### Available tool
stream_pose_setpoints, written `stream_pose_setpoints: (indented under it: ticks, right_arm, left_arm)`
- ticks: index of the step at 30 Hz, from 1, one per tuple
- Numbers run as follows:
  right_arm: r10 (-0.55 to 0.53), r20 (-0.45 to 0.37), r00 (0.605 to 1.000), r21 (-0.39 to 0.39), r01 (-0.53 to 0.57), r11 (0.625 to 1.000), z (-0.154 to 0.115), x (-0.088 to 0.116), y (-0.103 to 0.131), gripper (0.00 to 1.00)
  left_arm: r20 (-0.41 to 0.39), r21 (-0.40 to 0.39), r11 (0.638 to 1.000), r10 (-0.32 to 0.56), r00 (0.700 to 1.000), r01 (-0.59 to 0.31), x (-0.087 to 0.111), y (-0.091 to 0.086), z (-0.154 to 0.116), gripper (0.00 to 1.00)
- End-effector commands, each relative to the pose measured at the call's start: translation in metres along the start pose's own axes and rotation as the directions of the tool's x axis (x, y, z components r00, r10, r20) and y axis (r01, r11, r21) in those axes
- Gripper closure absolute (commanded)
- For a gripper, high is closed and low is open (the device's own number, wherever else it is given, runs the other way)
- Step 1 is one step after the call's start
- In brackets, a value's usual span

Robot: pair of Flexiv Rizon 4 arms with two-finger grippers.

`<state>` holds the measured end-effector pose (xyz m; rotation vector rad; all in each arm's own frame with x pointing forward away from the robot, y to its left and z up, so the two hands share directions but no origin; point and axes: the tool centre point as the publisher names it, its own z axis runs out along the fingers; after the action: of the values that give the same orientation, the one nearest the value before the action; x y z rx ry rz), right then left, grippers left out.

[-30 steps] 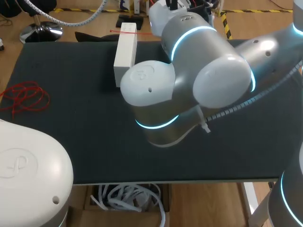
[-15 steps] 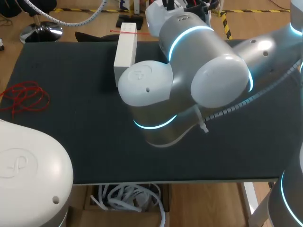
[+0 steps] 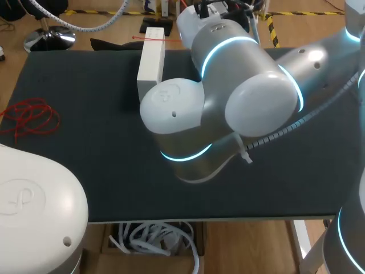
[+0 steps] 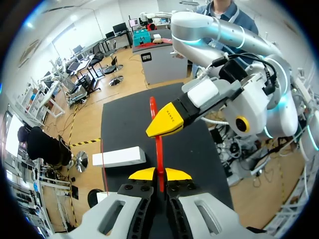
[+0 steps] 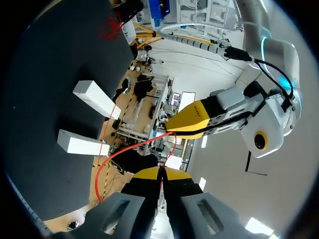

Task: Grab the tape and strap the tape.

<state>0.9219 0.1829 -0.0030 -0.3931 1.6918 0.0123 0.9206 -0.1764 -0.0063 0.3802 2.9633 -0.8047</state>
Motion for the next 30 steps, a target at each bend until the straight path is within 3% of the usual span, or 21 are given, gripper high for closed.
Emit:
stream_pose_setpoints:
  ticks: [1,14,30]
  right_arm:
    - [-0.022,-0.017,1.0,0.007,0.022,1.0,-0.002,-0.003,0.002,1.0]
    - [-0.144,-0.018,0.989,-0.018,0.144,0.989,-0.002,-0.012,-0.001,1.0]
    - [-0.154,-0.008,0.988,-0.051,0.153,0.987,0.002,-0.013,0.014,1.0]
  left_arm:
    - [0.0,-0.003,1.0,-0.001,1.0,0.001,0.0,-0.001,0.0,1.0]
    - [0.0,-0.003,1.0,-0.001,1.0,0.001,0.0,-0.001,0.0,1.0]
    - [0.0,-0.003,1.0,-0.001,1.0,0.001,0.0,-0.001,0.0,1.0]
